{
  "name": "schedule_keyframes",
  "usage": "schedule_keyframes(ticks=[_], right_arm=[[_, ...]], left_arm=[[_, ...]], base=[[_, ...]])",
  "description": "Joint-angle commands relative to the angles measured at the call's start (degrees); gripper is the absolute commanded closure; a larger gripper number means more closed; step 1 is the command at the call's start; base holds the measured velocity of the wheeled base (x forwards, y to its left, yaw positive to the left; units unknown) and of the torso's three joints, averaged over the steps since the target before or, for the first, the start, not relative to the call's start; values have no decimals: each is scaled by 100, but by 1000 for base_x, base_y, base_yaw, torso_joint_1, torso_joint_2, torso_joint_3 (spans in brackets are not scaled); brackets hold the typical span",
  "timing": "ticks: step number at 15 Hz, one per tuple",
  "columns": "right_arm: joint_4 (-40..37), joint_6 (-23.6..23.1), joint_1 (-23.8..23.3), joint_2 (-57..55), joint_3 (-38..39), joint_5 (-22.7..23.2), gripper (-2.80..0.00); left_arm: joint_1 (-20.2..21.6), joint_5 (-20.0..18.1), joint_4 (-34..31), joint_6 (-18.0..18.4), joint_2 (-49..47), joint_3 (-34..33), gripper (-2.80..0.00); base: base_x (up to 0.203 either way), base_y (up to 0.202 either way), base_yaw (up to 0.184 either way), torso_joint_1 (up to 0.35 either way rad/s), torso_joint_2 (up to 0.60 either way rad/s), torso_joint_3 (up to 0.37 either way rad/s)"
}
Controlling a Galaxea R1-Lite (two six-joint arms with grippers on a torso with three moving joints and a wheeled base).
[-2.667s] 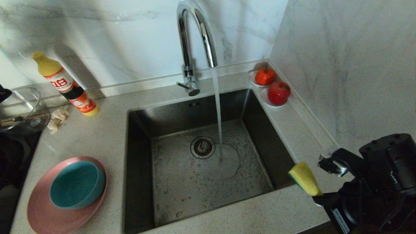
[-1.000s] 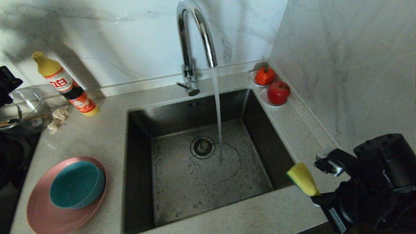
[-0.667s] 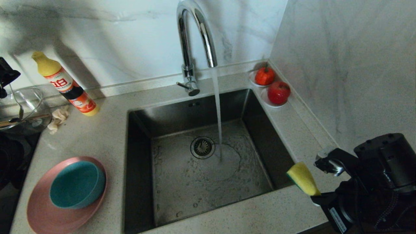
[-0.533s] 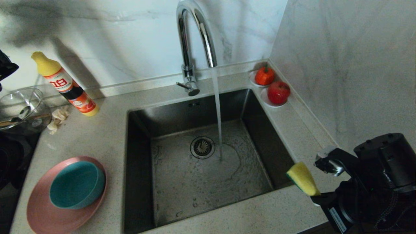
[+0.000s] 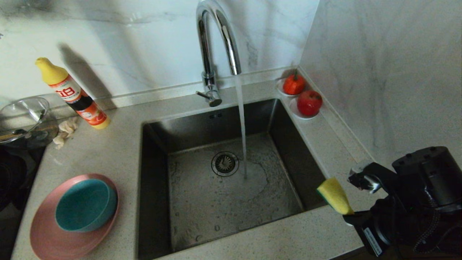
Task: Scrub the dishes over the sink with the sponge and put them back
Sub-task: Pick up a bowl and the sponge
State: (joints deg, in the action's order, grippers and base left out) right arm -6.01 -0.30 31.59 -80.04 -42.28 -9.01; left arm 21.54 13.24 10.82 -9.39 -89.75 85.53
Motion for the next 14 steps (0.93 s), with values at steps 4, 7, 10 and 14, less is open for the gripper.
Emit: schedule_keyframes(ticks=[4,7,10,14], right_arm=[[-5,4,-3,-11,9,-4,0],[-5,4,-3,17,43,-8,0],[-5,4,3,66,24,-13,0],[-5,-4,4,77,48,-13,0]], left_arm=[[-71,-872,-1516,-69,1264,-127,-280],[-107,-1308,-2987,-63,1774,-274,-280],[-169,-1590,-5039,100,1904,-187,-280],[-185,-1773,-5733,303,1878,-427,-280]], base=[[0,0,0,0,0,0],[0,0,0,0,0,0],[0,0,0,0,0,0],[0,0,0,0,0,0]])
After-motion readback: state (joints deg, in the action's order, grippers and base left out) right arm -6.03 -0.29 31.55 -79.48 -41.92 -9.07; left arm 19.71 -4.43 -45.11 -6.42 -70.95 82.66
